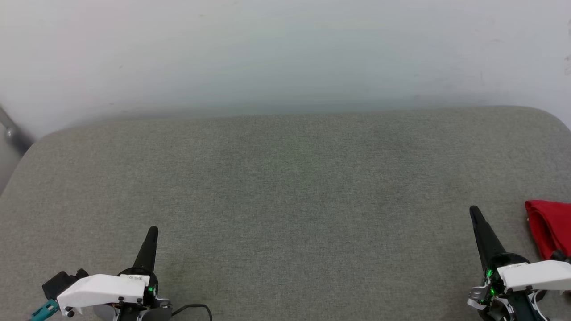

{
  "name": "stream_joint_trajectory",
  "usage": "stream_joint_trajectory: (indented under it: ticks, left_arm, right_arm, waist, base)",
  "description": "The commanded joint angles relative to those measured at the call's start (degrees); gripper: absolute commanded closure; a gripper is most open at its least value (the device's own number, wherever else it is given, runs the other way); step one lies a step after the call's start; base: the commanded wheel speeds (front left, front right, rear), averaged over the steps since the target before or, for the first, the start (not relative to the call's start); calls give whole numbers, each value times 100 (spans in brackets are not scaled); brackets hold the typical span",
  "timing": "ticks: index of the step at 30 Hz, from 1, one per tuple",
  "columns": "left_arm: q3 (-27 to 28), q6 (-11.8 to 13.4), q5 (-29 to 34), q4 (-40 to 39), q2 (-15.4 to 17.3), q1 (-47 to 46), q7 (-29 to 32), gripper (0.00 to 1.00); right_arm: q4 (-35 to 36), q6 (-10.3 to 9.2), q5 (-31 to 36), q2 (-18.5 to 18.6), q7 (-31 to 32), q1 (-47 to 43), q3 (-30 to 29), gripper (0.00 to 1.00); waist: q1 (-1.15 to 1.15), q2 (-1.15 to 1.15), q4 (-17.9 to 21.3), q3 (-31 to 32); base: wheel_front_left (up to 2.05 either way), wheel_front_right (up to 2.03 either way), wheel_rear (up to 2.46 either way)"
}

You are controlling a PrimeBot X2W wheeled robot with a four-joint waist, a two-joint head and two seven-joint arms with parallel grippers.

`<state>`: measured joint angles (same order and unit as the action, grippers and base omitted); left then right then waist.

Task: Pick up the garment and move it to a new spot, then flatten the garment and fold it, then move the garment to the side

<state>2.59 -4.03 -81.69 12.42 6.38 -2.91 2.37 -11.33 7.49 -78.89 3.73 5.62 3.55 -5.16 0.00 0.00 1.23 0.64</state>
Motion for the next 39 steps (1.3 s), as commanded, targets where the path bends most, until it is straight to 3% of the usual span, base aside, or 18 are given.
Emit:
stream_joint_trajectory:
  ticks: [1,33,39]
  left_arm:
    - [57,-52,-102,-8,-29,-136,38,100]
    - [369,-375,-1136,177,-331,-354,407,100]
    - [369,-369,-1115,170,-330,-349,401,100]
  right_arm:
    - [-5,0,-116,-13,16,142,-28,100]
    - [-288,-1,-1386,-99,101,304,-148,100]
    - [-284,-1,-1357,-97,96,301,-147,100]
  waist:
    - [0,0,-5,-3]
    - [0,0,-123,-81]
    - [0,0,-123,-81]
  base:
    - [0,0,0]
    - [0,0,0]
    - [0,0,0]
